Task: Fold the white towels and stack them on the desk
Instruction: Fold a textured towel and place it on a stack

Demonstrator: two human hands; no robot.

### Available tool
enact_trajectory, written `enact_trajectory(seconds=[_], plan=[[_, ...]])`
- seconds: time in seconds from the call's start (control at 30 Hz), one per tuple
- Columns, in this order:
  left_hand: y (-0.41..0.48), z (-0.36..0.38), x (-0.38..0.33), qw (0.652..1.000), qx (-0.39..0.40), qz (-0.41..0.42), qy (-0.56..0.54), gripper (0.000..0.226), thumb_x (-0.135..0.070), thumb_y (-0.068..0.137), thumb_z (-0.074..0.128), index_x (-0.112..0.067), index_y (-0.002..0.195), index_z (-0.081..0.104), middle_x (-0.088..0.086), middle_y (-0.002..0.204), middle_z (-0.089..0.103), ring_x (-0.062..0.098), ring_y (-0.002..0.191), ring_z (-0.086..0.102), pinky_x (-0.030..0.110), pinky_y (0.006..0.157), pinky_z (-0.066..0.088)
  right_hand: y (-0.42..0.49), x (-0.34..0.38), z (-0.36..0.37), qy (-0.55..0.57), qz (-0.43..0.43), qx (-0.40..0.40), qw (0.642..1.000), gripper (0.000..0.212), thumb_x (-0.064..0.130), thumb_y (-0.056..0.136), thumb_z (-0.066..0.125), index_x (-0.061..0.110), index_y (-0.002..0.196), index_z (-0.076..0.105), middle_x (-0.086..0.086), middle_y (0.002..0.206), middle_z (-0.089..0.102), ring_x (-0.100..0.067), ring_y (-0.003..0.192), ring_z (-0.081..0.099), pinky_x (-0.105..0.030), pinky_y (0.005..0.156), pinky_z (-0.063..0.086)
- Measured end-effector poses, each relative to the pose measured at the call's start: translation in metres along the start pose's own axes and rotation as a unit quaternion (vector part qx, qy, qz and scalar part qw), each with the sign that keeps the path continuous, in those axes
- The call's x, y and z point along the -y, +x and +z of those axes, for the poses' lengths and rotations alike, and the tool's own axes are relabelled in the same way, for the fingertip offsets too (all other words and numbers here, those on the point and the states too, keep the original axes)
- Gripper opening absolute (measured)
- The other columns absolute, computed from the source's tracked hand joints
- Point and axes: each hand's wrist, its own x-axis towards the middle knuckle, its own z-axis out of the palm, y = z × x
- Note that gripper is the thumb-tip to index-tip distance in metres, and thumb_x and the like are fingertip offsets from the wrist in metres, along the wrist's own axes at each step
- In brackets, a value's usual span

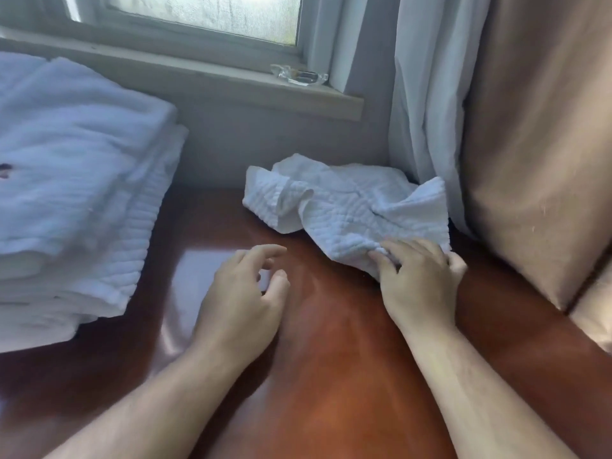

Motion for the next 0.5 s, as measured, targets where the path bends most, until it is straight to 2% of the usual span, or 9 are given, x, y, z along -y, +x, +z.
enact_trajectory(seconds=[0.07,0.1,0.17,0.23,0.3,0.33,0.37,0.43,0.5], plan=[[0.003,-0.002,-0.006,0.991,-0.013,-0.034,-0.128,0.036,-0.055,0.083,0.047,-0.051,0.117,0.059,-0.028,0.107,0.059,0.01,0.097,0.064,0.045,0.086,0.058,-0.003,0.017,-0.01,0.158,-0.06,-0.032,0.985,0.012,0.035,0.095,0.066,0.025,0.094,0.075,0.013,0.086,0.072,-0.012,0.09,0.068,-0.038,0.084,0.05],[0.005,-0.004,-0.01,0.982,-0.02,-0.061,-0.177,0.04,-0.06,0.082,0.047,-0.049,0.119,0.059,-0.024,0.109,0.063,0.012,0.098,0.067,0.046,0.088,0.057,-0.005,0.028,-0.015,0.287,-0.035,0.02,0.957,0.017,0.041,0.096,0.062,0.028,0.093,0.073,0.012,0.08,0.07,-0.008,0.08,0.067,-0.029,0.074,0.052],[0.01,-0.011,-0.016,0.947,0.007,-0.132,-0.291,0.053,-0.072,0.079,0.05,-0.042,0.122,0.059,-0.012,0.122,0.067,0.014,0.106,0.068,0.044,0.095,0.055,-0.013,0.053,-0.024,0.522,0.065,0.206,0.825,0.025,0.049,0.093,0.061,0.027,0.092,0.072,0.007,0.084,0.072,-0.009,0.082,0.068,-0.022,0.073,0.053],[0.014,-0.023,-0.019,0.878,0.11,-0.181,-0.428,0.061,-0.075,0.086,0.052,-0.027,0.121,0.065,0.005,0.123,0.07,0.021,0.11,0.069,0.043,0.096,0.054,-0.023,0.066,-0.026,0.63,0.128,0.367,0.672,0.032,0.047,0.085,0.065,0.016,0.093,0.073,-0.005,0.089,0.072,-0.016,0.085,0.068,-0.027,0.078,0.053],[0.014,-0.034,-0.023,0.842,0.187,-0.211,-0.461,0.054,-0.057,0.092,0.057,-0.005,0.1,0.071,0.014,0.097,0.074,0.023,0.089,0.074,0.035,0.076,0.059,-0.028,0.07,-0.026,0.633,0.107,0.451,0.621,0.032,0.045,0.084,0.067,0.015,0.09,0.072,-0.005,0.084,0.07,-0.014,0.078,0.066,-0.026,0.073,0.053],[0.013,-0.035,-0.023,0.845,0.193,-0.224,-0.446,0.041,-0.042,0.09,0.064,-0.002,0.085,0.069,0.014,0.082,0.07,0.022,0.073,0.072,0.031,0.064,0.058,-0.028,0.069,-0.026,0.615,0.081,0.448,0.644,0.031,0.048,0.084,0.067,0.018,0.087,0.073,-0.003,0.08,0.07,-0.014,0.077,0.066,-0.026,0.072,0.053],[0.013,-0.036,-0.022,0.858,0.174,-0.226,-0.427,0.026,-0.027,0.086,0.069,-0.004,0.077,0.065,0.013,0.073,0.065,0.02,0.063,0.067,0.029,0.055,0.056,-0.027,0.066,-0.027,0.582,0.059,0.406,0.702,0.032,0.053,0.085,0.068,0.021,0.083,0.074,-0.004,0.077,0.07,-0.015,0.076,0.067,-0.028,0.071,0.055],[0.015,-0.035,-0.023,0.892,0.128,-0.201,-0.383,0.005,-0.006,0.078,0.068,-0.005,0.076,0.064,0.012,0.069,0.063,0.022,0.06,0.063,0.031,0.052,0.052,-0.02,0.053,-0.028,0.465,0.055,0.222,0.855,0.035,0.057,0.087,0.065,0.024,0.078,0.073,-0.003,0.075,0.071,-0.011,0.076,0.068,-0.029,0.075,0.055],[0.015,-0.037,-0.026,0.911,0.141,-0.17,-0.349,0.008,-0.004,0.058,0.063,-0.008,0.065,0.064,0.014,0.064,0.058,0.029,0.062,0.055,0.033,0.057,0.045,-0.009,0.035,-0.027,0.293,0.081,0.054,0.951,0.027,0.053,0.093,0.059,0.03,0.096,0.072,0.009,0.096,0.072,-0.004,0.098,0.064,-0.027,0.091,0.05]])
